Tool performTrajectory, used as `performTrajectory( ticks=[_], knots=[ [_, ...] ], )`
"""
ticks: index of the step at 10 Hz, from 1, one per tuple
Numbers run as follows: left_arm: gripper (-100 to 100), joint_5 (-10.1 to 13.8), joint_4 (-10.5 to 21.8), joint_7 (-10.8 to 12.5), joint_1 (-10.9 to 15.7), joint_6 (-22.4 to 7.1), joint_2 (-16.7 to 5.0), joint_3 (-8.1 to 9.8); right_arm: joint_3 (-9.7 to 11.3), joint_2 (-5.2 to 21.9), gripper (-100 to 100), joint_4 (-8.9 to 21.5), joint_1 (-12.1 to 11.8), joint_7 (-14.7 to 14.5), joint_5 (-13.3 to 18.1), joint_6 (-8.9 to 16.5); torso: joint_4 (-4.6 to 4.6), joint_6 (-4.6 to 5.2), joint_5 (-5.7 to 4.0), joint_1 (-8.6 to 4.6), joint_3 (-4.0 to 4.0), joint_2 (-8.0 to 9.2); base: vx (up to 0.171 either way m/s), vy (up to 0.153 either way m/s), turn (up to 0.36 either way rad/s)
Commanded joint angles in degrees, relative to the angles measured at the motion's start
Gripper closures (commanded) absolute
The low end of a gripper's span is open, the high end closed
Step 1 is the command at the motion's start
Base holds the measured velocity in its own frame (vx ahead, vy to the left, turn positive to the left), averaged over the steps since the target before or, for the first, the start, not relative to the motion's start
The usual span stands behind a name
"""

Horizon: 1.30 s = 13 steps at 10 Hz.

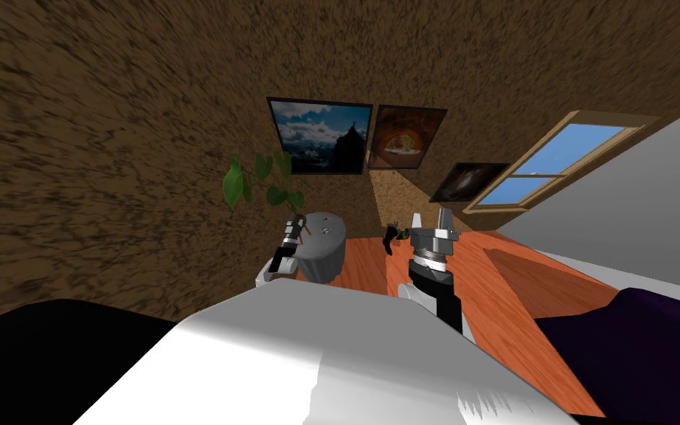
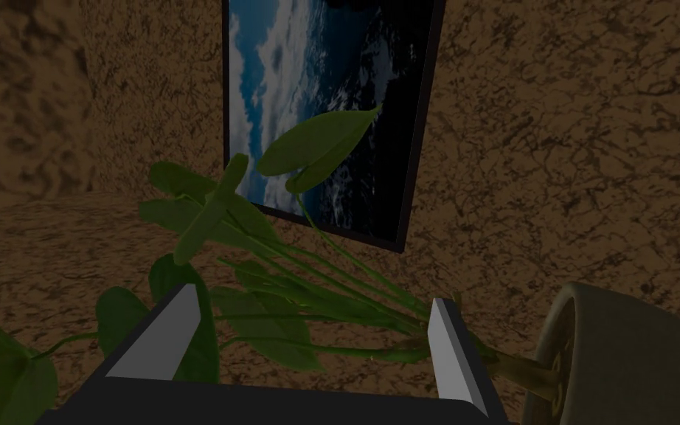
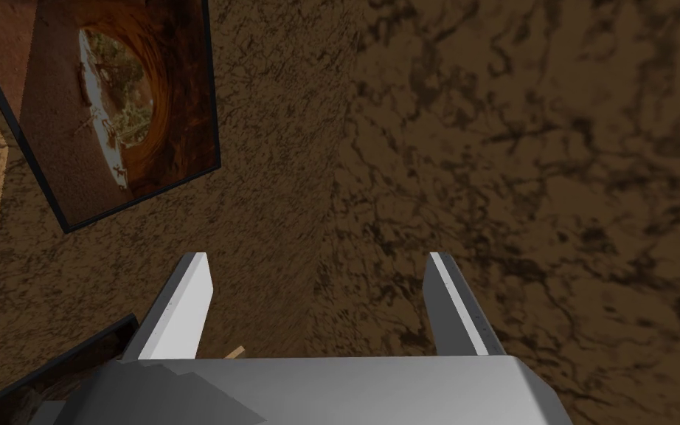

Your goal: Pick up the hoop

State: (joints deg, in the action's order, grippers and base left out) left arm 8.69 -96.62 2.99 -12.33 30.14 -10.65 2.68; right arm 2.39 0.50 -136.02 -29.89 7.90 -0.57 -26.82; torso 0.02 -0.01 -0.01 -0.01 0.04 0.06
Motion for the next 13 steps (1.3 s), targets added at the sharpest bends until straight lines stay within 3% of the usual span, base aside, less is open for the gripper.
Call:
performTrajectory(
  ticks=[1, 2, 4, 13],
  knots=[
    [-100, 0.25, 2.86, 0.09, 1.11, 0.01, -0.25, 0.24, 0.0, 0.0, 0, 0.0, 0.0, 0.0, 0.0, 0.0, 0.0, 0.0, 0.0, 0.0, 0.0, 0.0, -0.016, -0.009, -0.08],
    [-100, 0.72, 4.6, 0.31, 2.48, 0.06, -0.68, 0.57, 0.0, 0.0, 0, 0.0, -0.01, 0.0, 0.0, 0.0, -0.01, -0.03, 0.0, 0.01, -0.01, -0.01, -0.016, -0.013, -0.148],
    [-100, 0.72, 6.43, 0.31, 2.48, 0.06, -0.68, 0.57, 0.0, 0.0, 0, 0.0, -0.01, 0.0, 0.0, 0.0, -0.01, -0.03, 0.0, 0.01, -0.01, -0.02, -0.009, -0.006, -0.035],
    [-100, 3.18, 21.61, 1.56, 9.43, 0.23, -2.55, 2.16, 0.0, 0.0, 0, 0.0, -0.01, 0.0, 0.0, 0.0, -0.02, -0.05, 0.0, 0.0, -0.03, -0.05, -0.009, -0.013, -0.111]
  ],
)
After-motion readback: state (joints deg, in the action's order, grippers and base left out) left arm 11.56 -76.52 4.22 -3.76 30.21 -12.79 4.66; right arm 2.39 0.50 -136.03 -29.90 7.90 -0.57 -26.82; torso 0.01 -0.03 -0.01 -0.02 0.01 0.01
